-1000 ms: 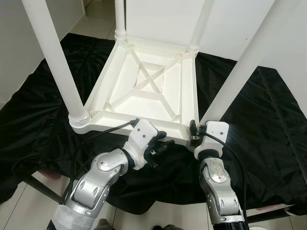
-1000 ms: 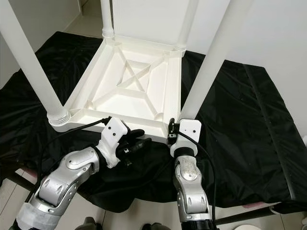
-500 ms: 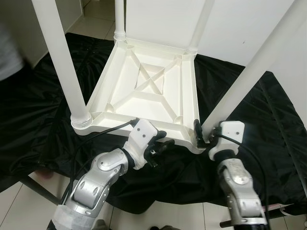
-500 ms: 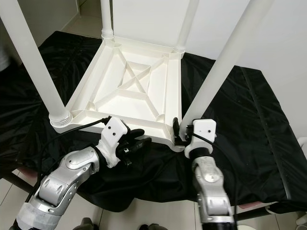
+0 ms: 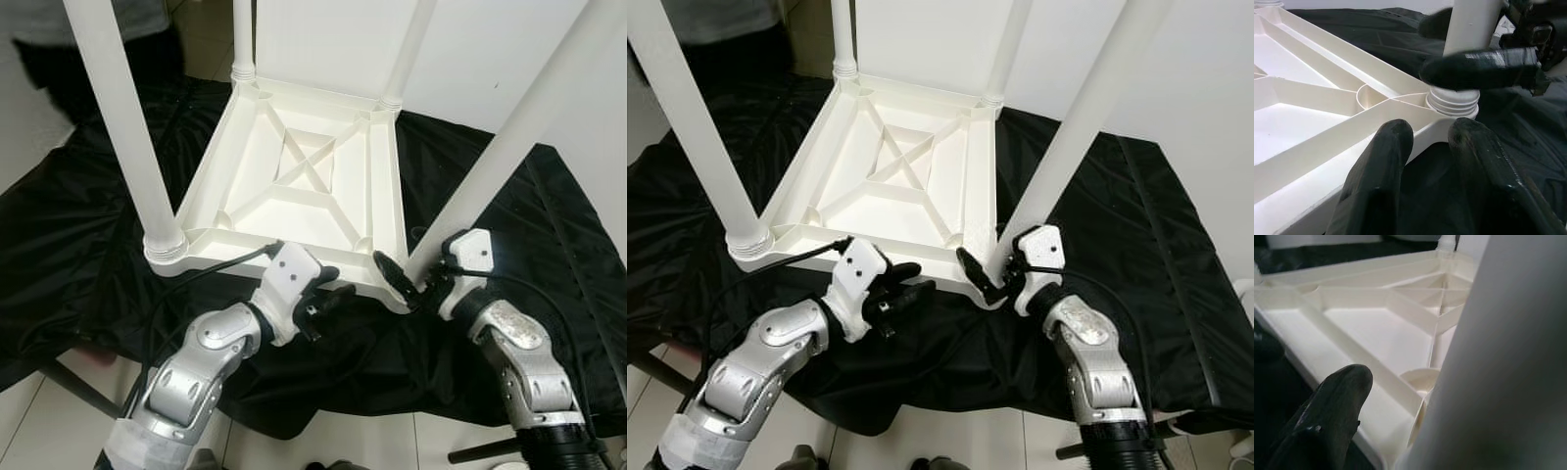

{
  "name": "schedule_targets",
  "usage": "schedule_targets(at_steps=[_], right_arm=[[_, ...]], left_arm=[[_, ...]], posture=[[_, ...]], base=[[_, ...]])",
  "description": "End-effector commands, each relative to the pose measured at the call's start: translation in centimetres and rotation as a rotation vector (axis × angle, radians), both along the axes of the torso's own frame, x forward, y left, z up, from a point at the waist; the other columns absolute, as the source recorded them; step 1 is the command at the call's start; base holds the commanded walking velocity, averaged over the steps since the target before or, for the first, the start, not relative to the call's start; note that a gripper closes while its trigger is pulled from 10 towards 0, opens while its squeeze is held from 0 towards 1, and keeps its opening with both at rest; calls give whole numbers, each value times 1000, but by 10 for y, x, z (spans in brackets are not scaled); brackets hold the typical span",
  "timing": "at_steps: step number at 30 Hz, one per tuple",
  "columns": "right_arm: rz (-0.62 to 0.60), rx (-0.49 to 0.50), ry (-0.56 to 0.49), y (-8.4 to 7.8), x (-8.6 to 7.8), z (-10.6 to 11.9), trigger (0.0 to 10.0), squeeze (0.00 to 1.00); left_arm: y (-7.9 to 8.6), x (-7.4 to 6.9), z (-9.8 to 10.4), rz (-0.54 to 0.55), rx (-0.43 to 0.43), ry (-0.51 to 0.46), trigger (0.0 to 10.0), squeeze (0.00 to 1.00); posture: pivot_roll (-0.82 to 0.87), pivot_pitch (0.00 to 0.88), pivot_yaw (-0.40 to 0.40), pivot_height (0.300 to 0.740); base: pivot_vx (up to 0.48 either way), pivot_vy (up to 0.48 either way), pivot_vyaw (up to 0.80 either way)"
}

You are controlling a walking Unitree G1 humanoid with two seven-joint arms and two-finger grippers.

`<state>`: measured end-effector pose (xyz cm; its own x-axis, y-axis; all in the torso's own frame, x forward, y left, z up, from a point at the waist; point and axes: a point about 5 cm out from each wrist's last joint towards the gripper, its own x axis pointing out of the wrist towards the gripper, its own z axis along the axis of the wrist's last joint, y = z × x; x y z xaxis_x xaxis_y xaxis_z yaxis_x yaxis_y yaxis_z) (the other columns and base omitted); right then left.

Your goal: Building children table

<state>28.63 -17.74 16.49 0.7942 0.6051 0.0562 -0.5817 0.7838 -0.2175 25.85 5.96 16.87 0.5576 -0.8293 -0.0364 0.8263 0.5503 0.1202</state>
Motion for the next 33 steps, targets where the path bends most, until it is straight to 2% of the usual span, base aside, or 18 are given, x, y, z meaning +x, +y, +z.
schedule_targets(at_steps=[1, 3, 4, 5, 6, 9, 10, 19, 20, 21, 22, 27, 30, 31, 33], right_arm=[[27, -26, 31, -4, 1, -6, 10000, 0], [42, -45, 44, -8, 3, -7, 10000, 0], [57, -51, 57, -11, 4, -9, 8824, 0], [69, -58, 71, -12, 5, -11, 3294, 0], [80, -70, 72, -13, 6, -12, 1765, 0], [94, -82, 70, -13, 6, -13, 1765, 0], [102, -69, 77, -14, 6, -13, 0, 0], [108, -46, 97, -15, 4, -16, 0, 0], [97, -43, 97, -15, 4, -17, 4824, 0], [97, -43, 97, -15, 4, -17, 4824, 0], [94, -38, 98, -15, 5, -17, 10000, 0], [61, -12, 92, -12, 5, -17, 10000, 0], [-39, 15, 81, -8, 5, -17, 10000, 0], [-39, 15, 81, -8, 5, -17, 10000, 0], [-132, 39, 68, -5, 4, -18, 10000, 0]], left_arm=[[-2, 0, 1, 7, 14, -5, 10000, 0], [-1, 1, 1, 8, 14, -7, 10000, 0], [-1, 1, 1, 8, 14, -8, 10000, 0], [-1, 1, 2, 8, 17, -9, 10000, 0], [-1, 1, 2, 6, 18, -10, 10000, 0], [-2, 1, 2, 4, 20, -12, 10000, 0], [-2, 1, 3, 3, 21, -13, 10000, 0], [-2, 2, 3, 1, 25, -13, 10000, 0], [-2, 2, 2, 1, 25, -12, 10000, 0], [-2, 2, 2, 1, 25, -12, 10000, 0], [-2, 1, 2, 1, 25, -12, 10000, 0], [-2, 1, 2, -3, 26, -12, 10000, 0], [-2, 1, 2, -4, 28, -13, 10000, 0], [-2, 1, 2, -4, 28, -13, 10000, 0], [-3, 1, 3, -4, 27, -13, 10000, 0]], posture=[[65, 94, -112, 740], [65, 94, -112, 740], [65, 94, -112, 740], [66, 95, -105, 740], [66, 95, -105, 740], [66, 96, -103, 740], [66, 99, -101, 740], [64, 103, -100, 740], [63, 103, -99, 740], [63, 103, -99, 740], [62, 103, -99, 740], [60, 105, -98, 740], [60, 107, -98, 740], [60, 107, -98, 740], [59, 111, -99, 740]], base=[[0, 0, 0], [0, 0, 0], [0, 0, 0], [0, 0, 0], [0, 0, 0], [0, 0, 0], [0, 0, 0], [0, 0, 0], [0, 0, 0], [0, 0, 0], [0, 0, 0], [0, 0, 0], [0, 0, 0], [0, 0, 0], [0, 0, 0]])
